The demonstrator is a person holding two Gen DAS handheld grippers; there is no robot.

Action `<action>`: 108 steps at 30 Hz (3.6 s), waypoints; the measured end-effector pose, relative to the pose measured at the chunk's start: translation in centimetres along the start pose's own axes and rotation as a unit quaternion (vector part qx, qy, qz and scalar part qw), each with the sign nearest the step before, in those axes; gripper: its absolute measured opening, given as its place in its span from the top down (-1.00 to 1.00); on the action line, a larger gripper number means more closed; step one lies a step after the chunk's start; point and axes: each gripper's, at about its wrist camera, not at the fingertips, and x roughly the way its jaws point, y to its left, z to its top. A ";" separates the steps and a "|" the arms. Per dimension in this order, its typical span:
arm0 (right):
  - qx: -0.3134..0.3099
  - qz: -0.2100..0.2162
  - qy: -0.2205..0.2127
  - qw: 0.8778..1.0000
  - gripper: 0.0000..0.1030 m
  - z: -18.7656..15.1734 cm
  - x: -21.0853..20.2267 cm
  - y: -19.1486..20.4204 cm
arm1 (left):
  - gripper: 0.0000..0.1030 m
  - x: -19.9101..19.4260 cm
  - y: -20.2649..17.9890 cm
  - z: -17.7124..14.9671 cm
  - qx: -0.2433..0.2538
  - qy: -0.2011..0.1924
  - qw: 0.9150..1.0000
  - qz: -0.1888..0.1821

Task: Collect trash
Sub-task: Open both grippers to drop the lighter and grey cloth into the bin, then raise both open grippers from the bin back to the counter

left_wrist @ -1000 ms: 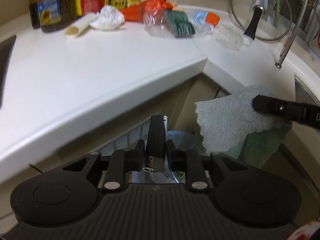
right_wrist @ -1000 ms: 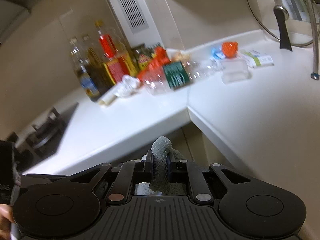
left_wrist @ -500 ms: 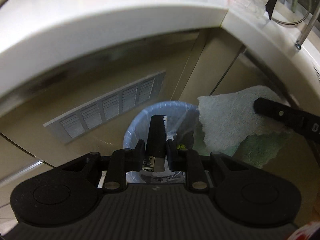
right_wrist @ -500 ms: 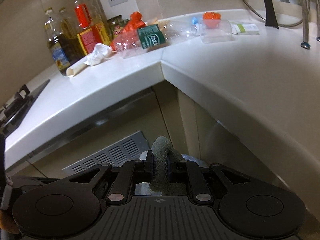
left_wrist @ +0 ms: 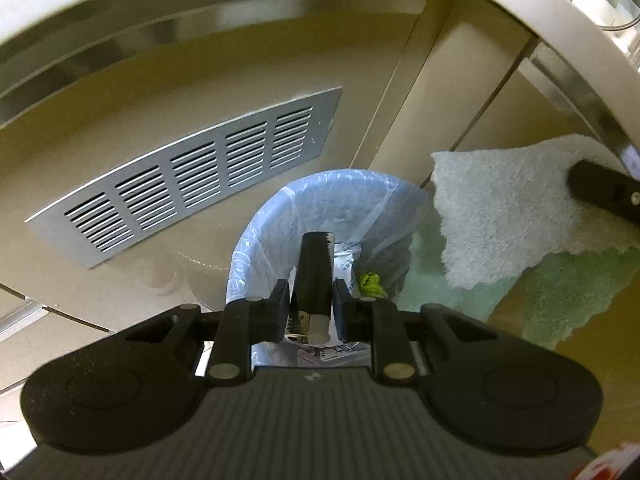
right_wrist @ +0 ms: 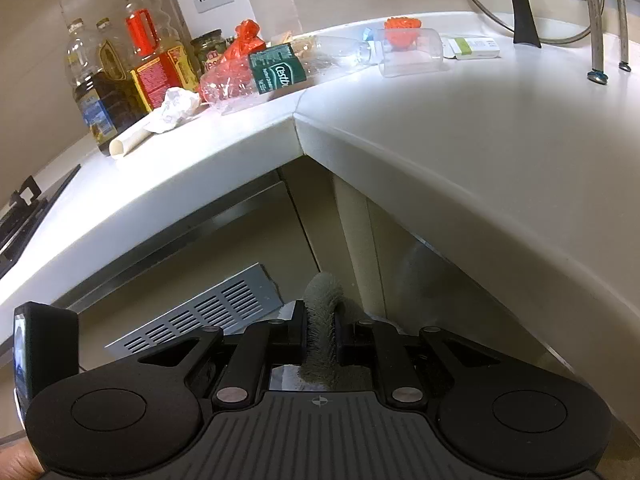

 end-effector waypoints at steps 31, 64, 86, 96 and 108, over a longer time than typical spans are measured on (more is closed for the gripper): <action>0.012 0.048 0.019 0.999 0.75 1.1 2.0 2.7 | 0.60 -1.7 3.2 -0.3 -0.023 0.001 1.000 0.015; -0.014 0.003 0.155 0.988 0.28 -2.8 6.2 1.8 | 0.60 -3.7 3.2 -0.3 -0.003 0.005 1.000 -0.001; 0.007 0.081 0.091 0.993 -0.32 2.1 -5.1 1.9 | 0.18 -15.8 -0.8 0.2 0.025 -0.073 0.997 -0.002; 0.023 0.089 0.033 0.995 -0.35 5.3 -7.2 1.3 | 0.12 -19.7 -0.8 3.1 0.038 -0.136 0.990 0.006; 0.078 0.075 -0.036 0.993 -0.35 11.3 -5.3 -1.1 | 0.12 -19.9 2.4 9.1 0.044 -0.177 0.983 0.022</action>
